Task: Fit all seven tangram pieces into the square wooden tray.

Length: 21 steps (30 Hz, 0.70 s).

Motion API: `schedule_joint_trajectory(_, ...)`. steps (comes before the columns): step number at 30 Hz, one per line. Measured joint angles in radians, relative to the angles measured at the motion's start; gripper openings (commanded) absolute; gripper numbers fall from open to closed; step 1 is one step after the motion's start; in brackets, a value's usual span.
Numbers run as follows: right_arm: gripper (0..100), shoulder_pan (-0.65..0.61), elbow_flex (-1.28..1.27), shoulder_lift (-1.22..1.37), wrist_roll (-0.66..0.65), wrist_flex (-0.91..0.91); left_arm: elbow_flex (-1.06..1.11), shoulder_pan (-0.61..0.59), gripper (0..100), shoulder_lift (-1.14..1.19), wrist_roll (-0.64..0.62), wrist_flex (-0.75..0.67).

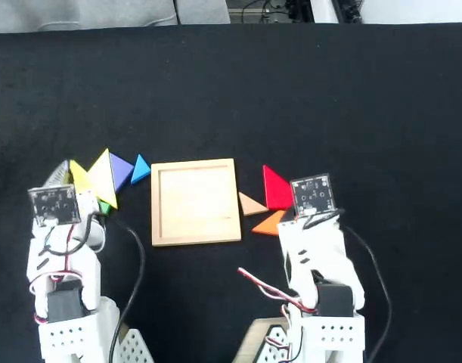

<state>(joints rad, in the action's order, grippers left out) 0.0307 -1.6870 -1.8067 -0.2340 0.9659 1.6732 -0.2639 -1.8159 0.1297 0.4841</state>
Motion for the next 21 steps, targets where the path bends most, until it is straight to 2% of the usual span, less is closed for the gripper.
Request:
schedule_joint_trajectory(2, 1.8, 0.000, 0.000, 0.000, 0.000, -0.060, -0.002, 0.000, 3, 0.000, 0.000, -0.083)
schedule_joint_trajectory(5, 1.8, 0.000, 0.000, 0.000, 0.000, -0.120, -0.002, 0.000, 3, 0.000, 0.000, -0.124)
schedule_joint_trajectory(17, 1.8, 0.000, 0.000, 0.000, -0.009, -0.304, 0.006, 0.018, 3, 0.000, 0.002, -0.133)
schedule_joint_trajectory(21, 1.8, 0.000, 0.000, 0.000, -0.110, -0.404, 0.008, 0.046, 3, 0.000, 0.002, -0.066)
